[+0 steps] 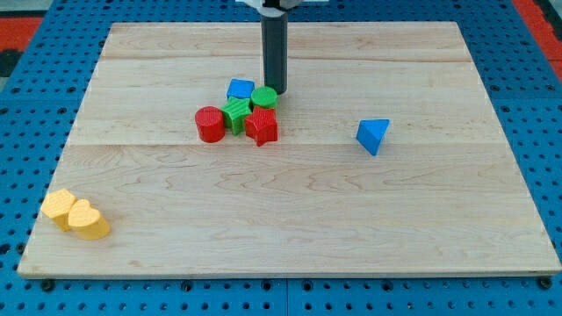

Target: Slide the blue triangle to the center

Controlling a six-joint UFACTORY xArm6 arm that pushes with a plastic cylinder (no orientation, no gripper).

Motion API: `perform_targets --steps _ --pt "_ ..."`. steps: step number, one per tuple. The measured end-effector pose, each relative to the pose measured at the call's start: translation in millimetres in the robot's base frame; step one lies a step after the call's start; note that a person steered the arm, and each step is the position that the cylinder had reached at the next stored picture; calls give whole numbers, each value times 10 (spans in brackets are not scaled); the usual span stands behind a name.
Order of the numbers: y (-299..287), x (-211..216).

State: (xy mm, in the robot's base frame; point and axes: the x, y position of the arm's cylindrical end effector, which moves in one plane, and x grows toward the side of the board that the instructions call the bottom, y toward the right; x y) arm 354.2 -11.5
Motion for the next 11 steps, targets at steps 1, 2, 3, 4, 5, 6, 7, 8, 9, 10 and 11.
perform_targets --steps 1,2,3,4,5,6,7,8,9,10,11 --pt "31 69" --pt "582 28" --pt "1392 393" --pt "1898 819" --pt "1901 969" --pt "1854 729" --pt "1544 841" --pt "1025 909" --pt "695 984" --pt "607 982" --pt "656 915"
